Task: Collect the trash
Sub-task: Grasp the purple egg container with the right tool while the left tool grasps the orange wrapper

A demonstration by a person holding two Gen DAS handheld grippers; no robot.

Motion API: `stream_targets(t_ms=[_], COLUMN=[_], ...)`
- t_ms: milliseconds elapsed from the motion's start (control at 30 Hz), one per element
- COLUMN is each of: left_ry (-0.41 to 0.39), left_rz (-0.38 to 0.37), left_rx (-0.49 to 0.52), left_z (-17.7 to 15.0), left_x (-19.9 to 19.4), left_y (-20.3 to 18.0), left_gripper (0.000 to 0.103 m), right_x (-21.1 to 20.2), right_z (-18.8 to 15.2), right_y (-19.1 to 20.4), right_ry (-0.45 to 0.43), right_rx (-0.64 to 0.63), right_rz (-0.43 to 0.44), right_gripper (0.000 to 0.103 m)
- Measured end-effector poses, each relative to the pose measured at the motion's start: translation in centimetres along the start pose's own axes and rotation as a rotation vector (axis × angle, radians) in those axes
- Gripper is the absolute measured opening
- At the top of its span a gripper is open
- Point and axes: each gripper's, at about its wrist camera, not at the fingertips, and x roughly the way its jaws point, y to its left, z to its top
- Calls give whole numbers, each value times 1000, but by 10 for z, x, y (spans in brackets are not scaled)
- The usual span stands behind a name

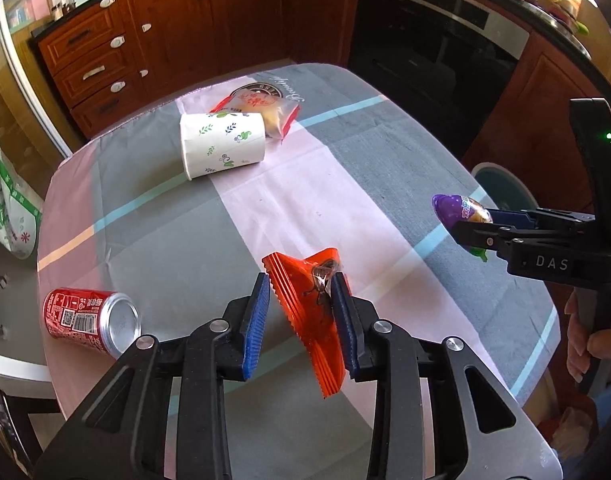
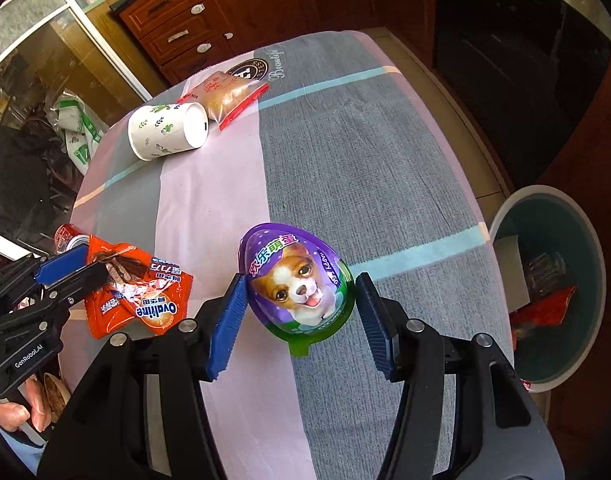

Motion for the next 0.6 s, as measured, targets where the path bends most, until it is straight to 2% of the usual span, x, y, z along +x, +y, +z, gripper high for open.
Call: stream_targets(t_ms=[200,267,333,367,467,600], left_ry=[7,23,63,72,112,152], left_rz=[-24,-31,-56,-57,-86,-139], left_rx=[21,19,3,0,-14,-33], left_z=[-9,-14,-20,-24,-38,-55], left_x=[1,6,16,18,27,33], left_y=[-24,-27,-26,-26,-28,-35], left_gripper=[29,32,40,47,51,64], right_x=[-11,-11,-11,-11,-11,-11], right_z=[-11,-15,-20,-22,-25,-29], right_y=[-15,-19,-23,-25,-27,-29], right_ry=[-10,-4,4,7,11,16], right_rx=[27,38,48,51,55,62], right_rz=[10,16,23,25,33,42], right_gripper=[53,53,53,53,53,53])
